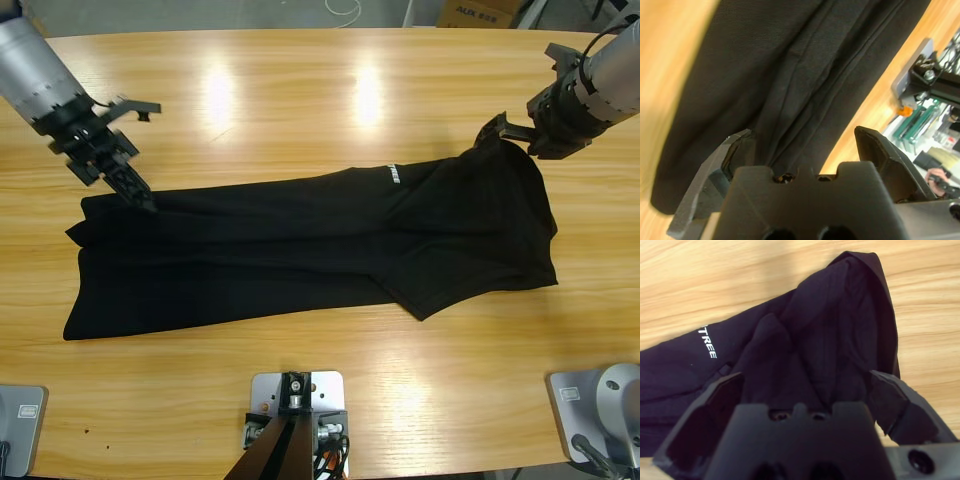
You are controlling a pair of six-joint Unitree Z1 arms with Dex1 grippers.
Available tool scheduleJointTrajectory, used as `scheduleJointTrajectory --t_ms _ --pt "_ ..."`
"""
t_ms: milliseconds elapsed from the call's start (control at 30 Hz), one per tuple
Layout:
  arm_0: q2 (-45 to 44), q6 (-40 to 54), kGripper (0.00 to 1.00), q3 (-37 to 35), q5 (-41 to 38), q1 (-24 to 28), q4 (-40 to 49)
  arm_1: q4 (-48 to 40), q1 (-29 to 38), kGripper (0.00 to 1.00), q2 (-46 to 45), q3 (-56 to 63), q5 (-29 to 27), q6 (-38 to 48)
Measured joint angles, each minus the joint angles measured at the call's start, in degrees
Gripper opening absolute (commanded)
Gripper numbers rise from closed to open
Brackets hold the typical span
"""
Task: Fold clothes
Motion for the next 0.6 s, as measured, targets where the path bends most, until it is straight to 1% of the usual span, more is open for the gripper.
scheduleJointTrajectory --t_ms 33,67,100,133,167,200,233,267,300,333,500,600 --pt "0.36 0.0 0.379 0.32 0.02 -0.66 -0.45 0.0 0.0 0.964 -0.01 0.0 0.0 0.0" --pt "0.72 0.0 0.23 0.64 0.09 -1.14 -1.03 0.0 0.0 0.962 -0.01 0.0 0.0 0.0" --pt "1.09 0.0 0.061 0.93 0.21 -1.36 -1.73 0.0 0.0 0.954 -0.01 0.04 0.0 0.0" --pt "1.42 -0.1 0.0 1.15 0.29 -1.38 -2.41 0.0 0.0 0.921 -0.01 0.08 0.0 0.0" --pt "1.68 -0.34 0.0 1.25 0.35 -1.33 -3.17 0.0 0.0 0.829 -0.01 0.11 0.0 0.0" --pt "1.83 -0.72 0.0 1.29 0.35 -1.21 -3.93 0.0 0.0 0.666 -0.01 0.14 0.0 0.0" --pt "1.94 -1.31 0.0 1.29 0.35 -1.04 -4.54 0.0 0.02 0.42 -0.01 0.19 0.0 0.0" --pt "2.02 -1.98 0.0 1.29 0.35 -0.85 -4.91 -0.01 0.18 0.214 -0.01 0.25 0.0 0.0" --pt "2.02 -2.76 0.0 1.34 0.36 -0.73 -5.15 -0.06 0.65 0.054 -0.02 0.28 0.0 -0.15" --pt "2.02 -3.52 0.0 1.54 0.37 -0.71 -5.31 -0.21 1.3 0.0 -0.07 0.28 0.0 -0.65" --pt "2.02 -6.38 0.0 4.14 0.33 -1.01 -5.83 -1.94 4.16 0.0 -0.04 0.44 0.17 -4.82" --pt "2.01 -7.68 0.0 5.17 -0.02 -1.36 -6.01 -4.0 4.98 0.0 1.21 1.08 1.28 -6.47"
